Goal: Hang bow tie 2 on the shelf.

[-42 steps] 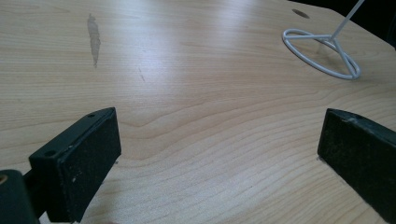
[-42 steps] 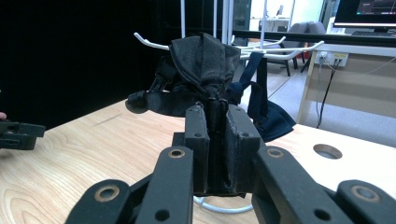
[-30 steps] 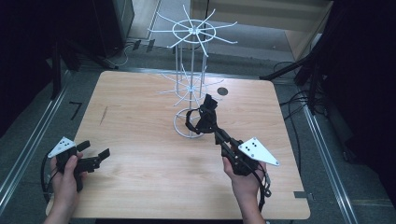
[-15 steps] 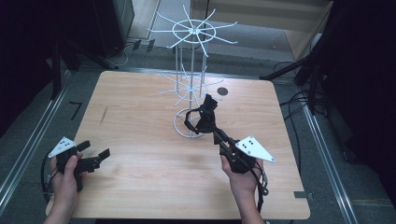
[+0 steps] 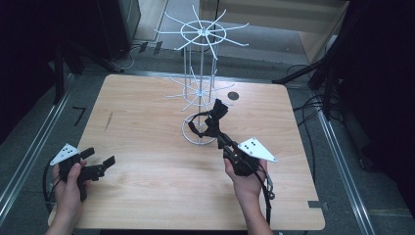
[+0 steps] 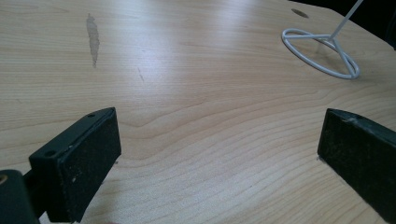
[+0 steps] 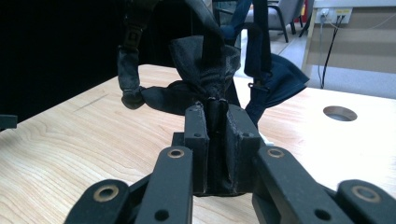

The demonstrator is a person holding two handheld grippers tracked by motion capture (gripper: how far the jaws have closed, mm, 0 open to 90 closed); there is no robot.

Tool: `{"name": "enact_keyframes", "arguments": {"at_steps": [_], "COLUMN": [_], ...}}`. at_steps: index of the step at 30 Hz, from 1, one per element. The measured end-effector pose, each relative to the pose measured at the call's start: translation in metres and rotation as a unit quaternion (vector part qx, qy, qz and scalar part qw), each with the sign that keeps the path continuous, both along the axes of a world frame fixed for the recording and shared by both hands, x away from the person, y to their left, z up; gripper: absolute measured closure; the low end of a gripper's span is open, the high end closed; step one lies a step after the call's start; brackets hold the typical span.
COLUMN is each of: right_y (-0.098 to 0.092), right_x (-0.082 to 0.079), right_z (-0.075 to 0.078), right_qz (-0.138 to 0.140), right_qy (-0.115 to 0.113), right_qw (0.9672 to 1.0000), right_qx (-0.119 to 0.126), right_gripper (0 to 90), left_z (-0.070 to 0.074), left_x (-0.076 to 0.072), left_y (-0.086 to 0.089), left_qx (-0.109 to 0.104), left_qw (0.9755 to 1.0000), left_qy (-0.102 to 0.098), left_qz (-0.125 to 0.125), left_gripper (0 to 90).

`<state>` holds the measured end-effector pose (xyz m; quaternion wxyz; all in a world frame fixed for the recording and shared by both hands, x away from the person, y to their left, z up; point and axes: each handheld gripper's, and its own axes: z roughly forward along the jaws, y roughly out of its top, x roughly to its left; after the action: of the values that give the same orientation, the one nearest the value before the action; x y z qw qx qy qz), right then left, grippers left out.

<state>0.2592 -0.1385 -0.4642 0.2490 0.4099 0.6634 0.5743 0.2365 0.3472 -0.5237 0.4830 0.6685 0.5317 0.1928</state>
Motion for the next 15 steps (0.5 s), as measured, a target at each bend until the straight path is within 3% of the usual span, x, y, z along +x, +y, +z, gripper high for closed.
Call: {"name": "enact_keyframes", "arguments": {"at_steps": [15], "right_y": [0.016], "right_x": [0.015], "right_z": [-0.003], "right_qz": [-0.009], "right_qy": [0.012], "right_qw": [0.9999], "right_qx": [0.001], "right_gripper": [81.4], "left_z": [0.0], "left_x": [0.0], "left_y": [0.0], "left_qx": [0.001], "left_qw": [1.0], "left_qy": [-0.002], "left_qz": [0.0], "left_gripper": [0.0]}}
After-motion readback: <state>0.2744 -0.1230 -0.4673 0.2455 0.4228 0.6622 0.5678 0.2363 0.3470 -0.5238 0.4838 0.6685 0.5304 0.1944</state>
